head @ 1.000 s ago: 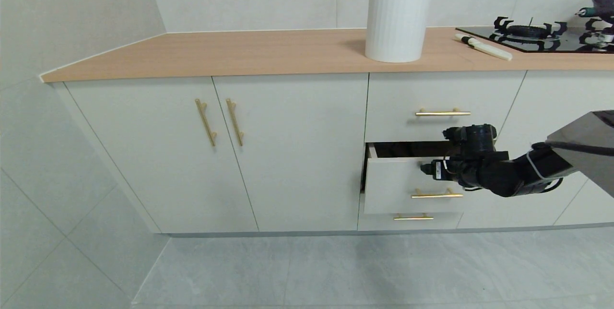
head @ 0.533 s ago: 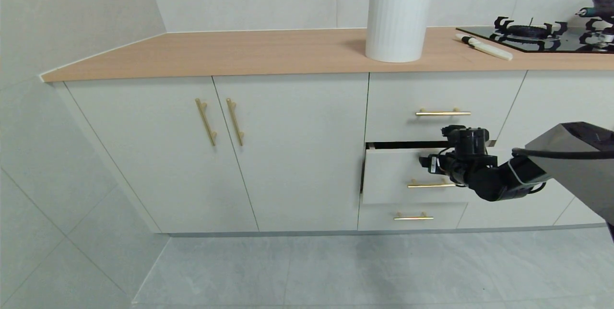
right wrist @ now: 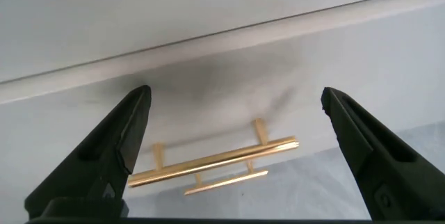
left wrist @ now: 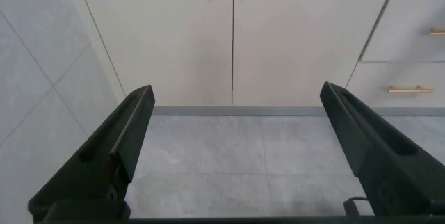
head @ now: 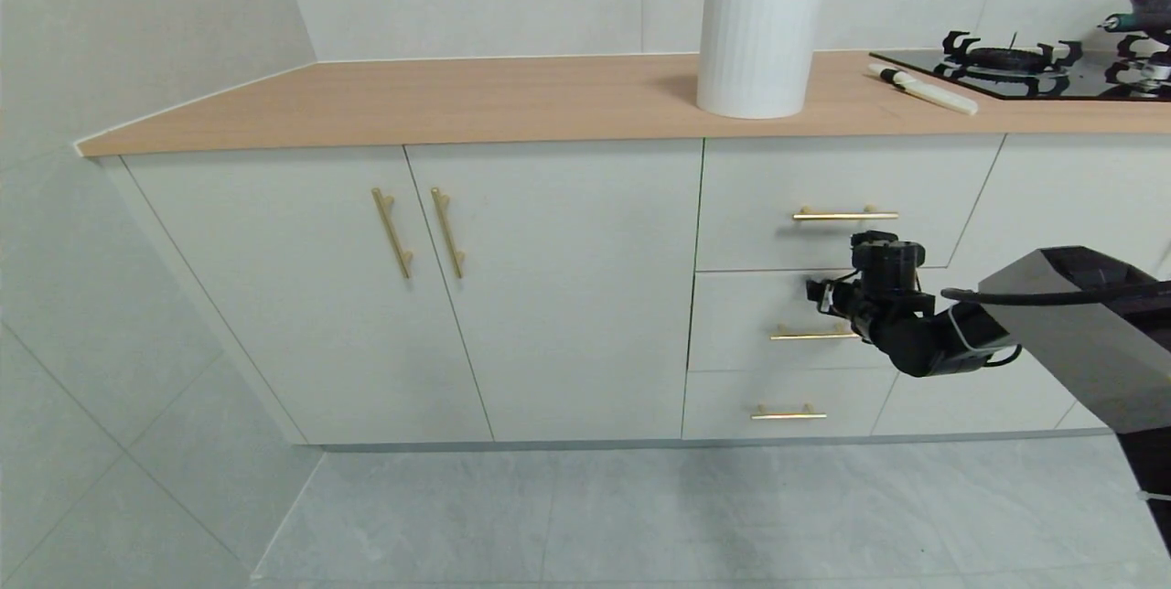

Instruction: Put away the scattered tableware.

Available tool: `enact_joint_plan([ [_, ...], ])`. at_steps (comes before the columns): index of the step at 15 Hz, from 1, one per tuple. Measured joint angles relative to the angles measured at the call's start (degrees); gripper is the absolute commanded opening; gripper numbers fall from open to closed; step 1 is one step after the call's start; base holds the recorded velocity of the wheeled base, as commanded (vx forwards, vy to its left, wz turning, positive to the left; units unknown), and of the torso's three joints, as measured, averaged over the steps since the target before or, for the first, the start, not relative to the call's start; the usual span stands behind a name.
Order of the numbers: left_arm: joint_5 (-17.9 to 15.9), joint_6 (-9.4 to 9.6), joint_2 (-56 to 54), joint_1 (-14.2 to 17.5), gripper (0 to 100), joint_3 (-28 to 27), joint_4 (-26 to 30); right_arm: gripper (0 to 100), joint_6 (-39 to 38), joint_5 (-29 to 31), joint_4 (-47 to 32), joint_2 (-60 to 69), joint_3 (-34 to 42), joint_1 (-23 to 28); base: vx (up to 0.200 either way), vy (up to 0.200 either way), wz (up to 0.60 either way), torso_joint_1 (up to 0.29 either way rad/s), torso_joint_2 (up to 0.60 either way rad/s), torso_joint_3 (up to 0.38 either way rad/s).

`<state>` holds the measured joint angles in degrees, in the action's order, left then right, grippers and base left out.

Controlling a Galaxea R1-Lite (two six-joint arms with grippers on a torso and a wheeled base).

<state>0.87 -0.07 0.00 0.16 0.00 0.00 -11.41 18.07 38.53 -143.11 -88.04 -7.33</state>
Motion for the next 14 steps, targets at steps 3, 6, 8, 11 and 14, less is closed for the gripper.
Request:
enact_joint_plan([
  [3, 0.0, -0.02, 0.0, 0.0, 100, 0.0, 0.0, 100, 0.15, 3.57, 0.17, -2.57, -4.68, -0.16, 0.0, 0.0, 0.0, 0.0, 0.0, 0.0],
  [6, 0.0, -0.02, 0.0, 0.0, 100, 0.0, 0.0, 100, -0.18, 4.05, 1.04, -3.21, -5.38, 0.09, 0.0, 0.0, 0.0, 0.0, 0.0, 0.0],
  [8, -0.02, 0.0, 0.0, 0.0, 100, 0.0, 0.02, 100, -0.63, 4.24, 1.94, -0.83, -1.68, 0.37, 0.0, 0.0, 0.0, 0.0, 0.0, 0.0],
  [11, 0.0, 0.0, 0.0, 0.0, 100, 0.0, 0.0, 100, -0.88, 3.77, 2.24, 6.97, 8.67, 0.16, 0.0, 0.0, 0.0, 0.0, 0.0, 0.0],
  [14, -0.02, -0.02, 0.0, 0.0, 100, 0.0, 0.0, 100, -0.71, 3.44, 5.45, 19.79, 23.8, 0.22, 0.0, 0.0, 0.0, 0.0, 0.0, 0.0],
])
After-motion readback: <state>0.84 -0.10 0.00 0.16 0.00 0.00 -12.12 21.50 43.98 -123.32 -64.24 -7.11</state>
